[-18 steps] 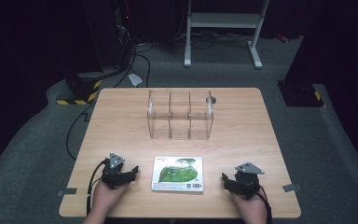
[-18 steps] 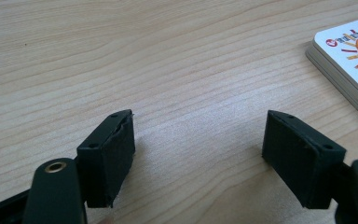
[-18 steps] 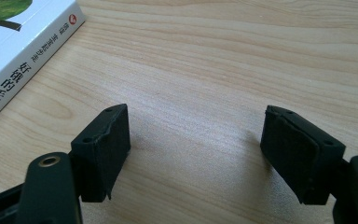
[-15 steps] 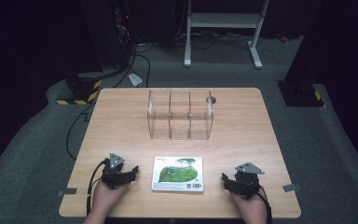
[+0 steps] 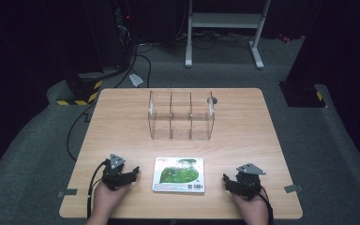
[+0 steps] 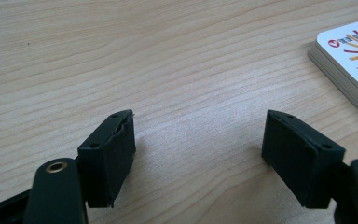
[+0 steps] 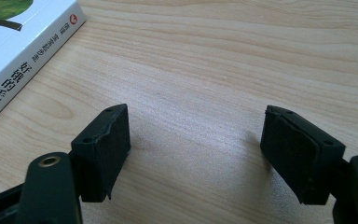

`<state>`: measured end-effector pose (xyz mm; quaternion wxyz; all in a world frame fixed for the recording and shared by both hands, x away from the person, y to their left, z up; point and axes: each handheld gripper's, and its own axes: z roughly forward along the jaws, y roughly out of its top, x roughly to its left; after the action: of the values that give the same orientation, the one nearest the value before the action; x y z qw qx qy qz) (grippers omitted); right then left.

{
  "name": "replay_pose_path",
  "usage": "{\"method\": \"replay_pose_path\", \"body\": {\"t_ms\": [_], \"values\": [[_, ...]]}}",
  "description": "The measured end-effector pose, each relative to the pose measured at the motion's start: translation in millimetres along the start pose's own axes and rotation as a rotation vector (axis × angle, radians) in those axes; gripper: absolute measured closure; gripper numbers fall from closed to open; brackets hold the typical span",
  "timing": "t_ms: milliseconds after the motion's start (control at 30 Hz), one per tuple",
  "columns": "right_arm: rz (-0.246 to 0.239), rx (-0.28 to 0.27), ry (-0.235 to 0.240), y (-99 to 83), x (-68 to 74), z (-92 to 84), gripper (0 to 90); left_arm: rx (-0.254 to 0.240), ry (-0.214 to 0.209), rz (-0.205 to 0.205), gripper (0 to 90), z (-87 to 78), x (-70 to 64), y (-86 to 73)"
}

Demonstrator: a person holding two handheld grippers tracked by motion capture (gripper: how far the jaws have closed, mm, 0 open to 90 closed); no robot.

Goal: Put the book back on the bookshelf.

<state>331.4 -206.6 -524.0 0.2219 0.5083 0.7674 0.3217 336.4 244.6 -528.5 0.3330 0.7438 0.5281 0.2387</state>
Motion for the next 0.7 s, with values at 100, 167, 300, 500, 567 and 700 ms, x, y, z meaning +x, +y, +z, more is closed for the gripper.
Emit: {"method": "replay_pose_path", "body": {"t_ms": [100, 167, 300, 500, 567, 700], "values": [[-0.003, -0.001, 0.000, 0.0, -0.2, 0.1, 24.1, 0.000, 0.003, -0.001, 26.1, -0.9, 0.1, -0.7], [-0.001, 0.000, 0.001, 0.0, 0.1, 0.0, 24.1, 0.000, 0.007, -0.001, 25.6, -1.4, -0.1, -1.2], [-0.004, -0.001, 0.002, 0.0, 0.0, 0.1, 24.1, 0.009, 0.006, 0.005, 25.0, -1.5, 1.1, -0.4], [-0.002, 0.000, 0.002, 0.0, 0.1, 0.0, 24.1, 0.039, 0.004, -0.007, 19.7, -2.6, 4.5, 0.5], [0.000, 0.000, 0.002, 0.1, 0.3, 0.0, 24.1, 0.042, -0.006, -0.008, 18.1, -3.1, 5.7, 0.8], [-0.001, 0.001, 0.003, 0.2, 0.4, 0.1, 24.1, 0.015, -0.064, -0.040, 15.1, -7.4, 7.2, 1.9]]}}
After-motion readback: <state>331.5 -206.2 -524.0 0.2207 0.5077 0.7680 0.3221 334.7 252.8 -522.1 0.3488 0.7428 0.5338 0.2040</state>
